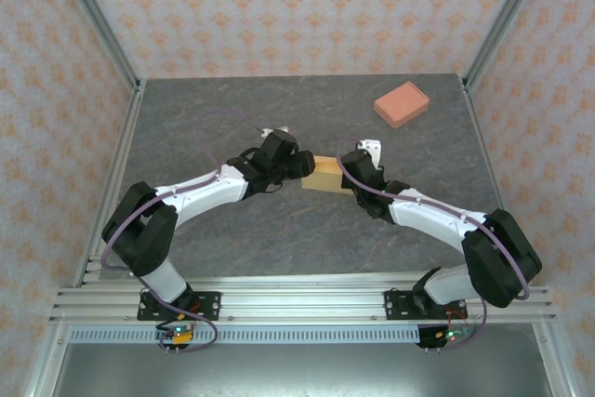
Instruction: Fold the paper box
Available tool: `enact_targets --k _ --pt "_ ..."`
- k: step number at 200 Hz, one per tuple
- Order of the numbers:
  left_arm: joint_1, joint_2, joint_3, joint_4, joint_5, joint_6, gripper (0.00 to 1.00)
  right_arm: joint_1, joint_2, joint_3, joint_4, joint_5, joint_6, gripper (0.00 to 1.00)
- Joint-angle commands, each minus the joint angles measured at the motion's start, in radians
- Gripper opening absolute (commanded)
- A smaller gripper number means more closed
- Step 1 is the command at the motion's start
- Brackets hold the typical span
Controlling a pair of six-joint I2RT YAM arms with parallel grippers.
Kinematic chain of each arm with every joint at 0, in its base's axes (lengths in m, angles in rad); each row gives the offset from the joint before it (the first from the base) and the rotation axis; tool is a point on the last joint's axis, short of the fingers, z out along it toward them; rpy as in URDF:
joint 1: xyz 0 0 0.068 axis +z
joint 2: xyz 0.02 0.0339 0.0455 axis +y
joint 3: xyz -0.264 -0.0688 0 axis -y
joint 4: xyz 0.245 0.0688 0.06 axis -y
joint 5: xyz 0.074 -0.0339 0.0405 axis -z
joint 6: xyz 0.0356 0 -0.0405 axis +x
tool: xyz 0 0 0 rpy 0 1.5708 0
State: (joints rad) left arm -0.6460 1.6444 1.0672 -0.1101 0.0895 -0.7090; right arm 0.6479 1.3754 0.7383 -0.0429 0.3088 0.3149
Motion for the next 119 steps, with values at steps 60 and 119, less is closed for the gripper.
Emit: enact_targets --k 60,119 --pt "0.000 0.060 -0.007 -0.152 -0.060 -0.032 0.69 0.000 -0.186 -0.095 -0.019 -0.089 -0.012 0.38" --pt "0.000 0.095 0.025 -0.189 -0.048 -0.040 0.69 -0.002 -0.380 -0.085 -0.076 -0.181 -0.018 0.53"
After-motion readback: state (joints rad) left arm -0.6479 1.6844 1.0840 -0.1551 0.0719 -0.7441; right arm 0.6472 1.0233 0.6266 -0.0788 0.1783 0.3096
